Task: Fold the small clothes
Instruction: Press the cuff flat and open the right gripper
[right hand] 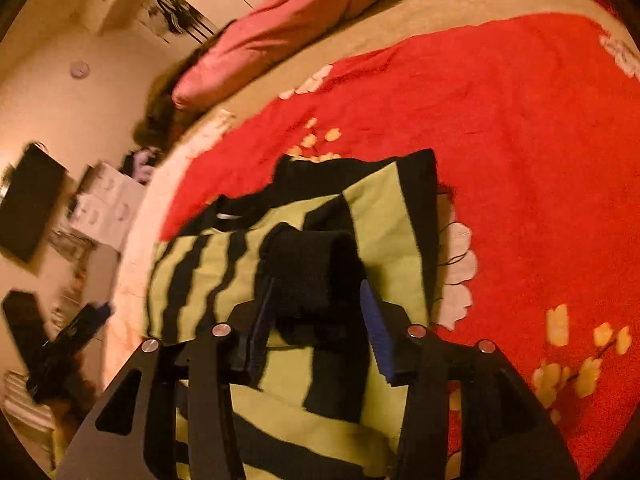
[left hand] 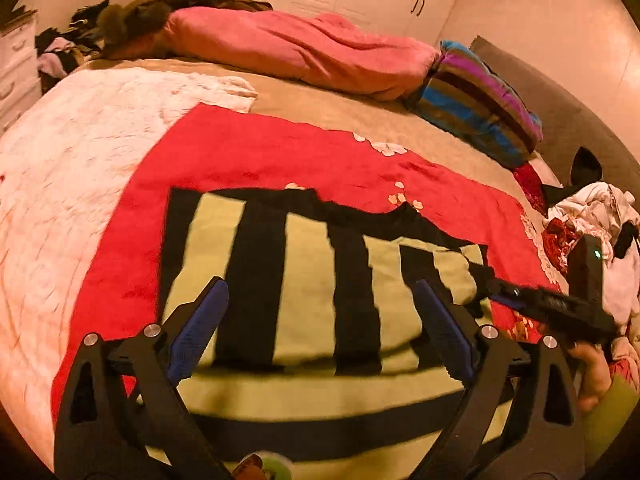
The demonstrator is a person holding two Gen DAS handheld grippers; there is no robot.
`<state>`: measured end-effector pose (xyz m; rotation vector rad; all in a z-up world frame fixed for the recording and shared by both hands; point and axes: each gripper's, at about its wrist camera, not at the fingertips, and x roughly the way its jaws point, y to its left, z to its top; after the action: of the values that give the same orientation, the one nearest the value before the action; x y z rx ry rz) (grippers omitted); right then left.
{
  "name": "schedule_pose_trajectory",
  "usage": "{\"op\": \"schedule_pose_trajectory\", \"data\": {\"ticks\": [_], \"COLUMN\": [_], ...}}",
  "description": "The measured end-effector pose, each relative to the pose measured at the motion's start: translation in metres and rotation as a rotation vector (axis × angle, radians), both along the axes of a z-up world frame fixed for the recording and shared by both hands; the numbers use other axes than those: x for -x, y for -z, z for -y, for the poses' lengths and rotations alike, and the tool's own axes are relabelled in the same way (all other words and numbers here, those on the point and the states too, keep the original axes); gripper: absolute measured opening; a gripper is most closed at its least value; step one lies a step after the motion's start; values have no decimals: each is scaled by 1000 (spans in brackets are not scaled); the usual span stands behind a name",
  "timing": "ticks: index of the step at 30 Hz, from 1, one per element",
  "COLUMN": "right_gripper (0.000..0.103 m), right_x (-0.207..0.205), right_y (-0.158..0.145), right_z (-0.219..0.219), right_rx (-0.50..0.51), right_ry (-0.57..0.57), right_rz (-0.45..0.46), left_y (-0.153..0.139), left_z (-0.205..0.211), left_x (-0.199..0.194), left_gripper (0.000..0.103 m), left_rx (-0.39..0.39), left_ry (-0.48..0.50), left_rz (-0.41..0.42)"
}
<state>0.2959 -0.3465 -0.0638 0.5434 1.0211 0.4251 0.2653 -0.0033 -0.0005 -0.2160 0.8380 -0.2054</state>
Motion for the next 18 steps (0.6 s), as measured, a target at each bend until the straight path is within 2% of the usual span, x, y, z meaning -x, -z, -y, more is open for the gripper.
{"op": "schedule_pose_trajectory", "data": {"ticks": [3,4,6,7,8,9,11,15,18], "right_gripper": [48,53,54,46,11,3,2,2,2], "right_x": [2,1,0,0,3,5,9,7,9], "right_y": [3,5,10,12,13,12,6,8,10], "right_z": [-14,-19,-28,-32,-36,-35,-28,-25,-35], "right_rx": [55,79,120,142,166,164,179,237,306], "right_ry": [-66,-85,-128,-152,-190,-207,-188,-173,-175], "right_rz": [23,33,35,29,25,22,30,20,4], "left_y": [11,20,42,51,60,71,85,94,95], "left_z": [14,16,16,15,14,12,5,-8,-3], "left_x": [-21,-29,-41,-45,-48,-50,-51,-51,-47], "left_gripper": [87,87,87,87,87,87,89,93,94], "left_rx": [-30,-40,-55,-70,-89,-126,-154,-103,-137], "left_ry": [40,42,44,35,30,24,15,11,22], "left_rz": [-35,-62,-136,-160,-181,-207,-230,-235,-229]}}
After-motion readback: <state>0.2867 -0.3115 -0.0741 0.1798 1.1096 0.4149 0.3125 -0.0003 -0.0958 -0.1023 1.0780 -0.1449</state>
